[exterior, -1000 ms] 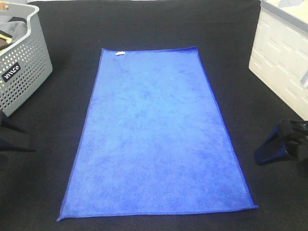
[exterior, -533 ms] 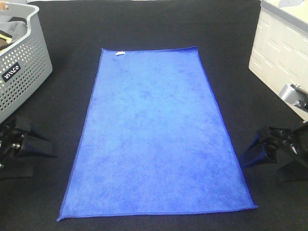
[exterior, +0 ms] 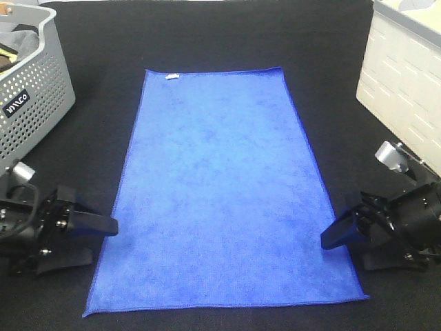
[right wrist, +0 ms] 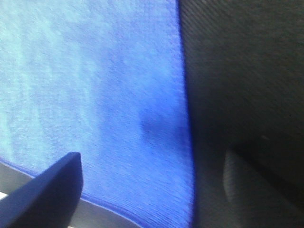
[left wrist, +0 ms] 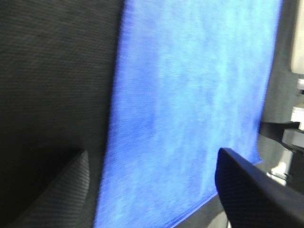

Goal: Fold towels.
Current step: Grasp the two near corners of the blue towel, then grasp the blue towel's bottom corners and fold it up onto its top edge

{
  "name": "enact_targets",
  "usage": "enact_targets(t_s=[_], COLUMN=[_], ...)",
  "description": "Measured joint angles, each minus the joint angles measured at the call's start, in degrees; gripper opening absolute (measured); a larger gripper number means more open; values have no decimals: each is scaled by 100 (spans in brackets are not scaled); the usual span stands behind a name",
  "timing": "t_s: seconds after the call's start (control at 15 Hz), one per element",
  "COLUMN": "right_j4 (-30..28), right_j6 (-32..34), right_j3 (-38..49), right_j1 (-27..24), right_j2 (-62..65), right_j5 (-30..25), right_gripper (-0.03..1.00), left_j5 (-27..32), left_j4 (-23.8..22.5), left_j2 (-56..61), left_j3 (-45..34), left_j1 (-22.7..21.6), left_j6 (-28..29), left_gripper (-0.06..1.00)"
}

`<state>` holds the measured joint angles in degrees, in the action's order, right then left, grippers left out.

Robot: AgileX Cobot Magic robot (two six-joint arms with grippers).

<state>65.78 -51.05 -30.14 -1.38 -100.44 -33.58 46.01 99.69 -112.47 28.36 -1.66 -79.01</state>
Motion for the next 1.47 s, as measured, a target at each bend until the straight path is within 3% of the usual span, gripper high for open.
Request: enact_targets(t_s=[0.2, 0.33, 0.47, 0.53, 0.8, 0.93, 1.13, 1.27, 1.47], right_j4=[544, 642, 894, 1037, 1117, 1117, 837, 355, -80], right_j6=[-441, -470, -751, -894, -1180, -1180, -963, -453, 109], right_j3=[-57, -74, -74, -74, -52, -52, -40, -34, 160], right_j1=[0, 0, -6, -6, -6, -6, -6, 0, 0], right_j2=[-407, -516, -705, -785, -900, -894, -498, -40, 647], right_j5=[-372, -470, -602, -625, -298, -321, -309, -321, -327], right_gripper=[74, 71, 63, 56, 3, 0, 0, 0, 0], left_j5=[292, 281, 160, 103, -17, -52, -453, -596, -773], left_j4=[206, 218, 223, 218, 172, 149, -172, -716, -1931], left_j2=[-384, -413, -435, -453, -453, -395, -46, 372, 963], left_j3=[315, 367, 430, 441, 453, 453, 435, 430, 424], left_j1=[688, 831, 974, 997, 1037, 1037, 1037, 1037, 1037], left_j6=[-126, -126, -126, -126, -103, -52, 441, 900, 1942], left_gripper=[71, 70, 63, 58, 15, 1, 0, 0, 0])
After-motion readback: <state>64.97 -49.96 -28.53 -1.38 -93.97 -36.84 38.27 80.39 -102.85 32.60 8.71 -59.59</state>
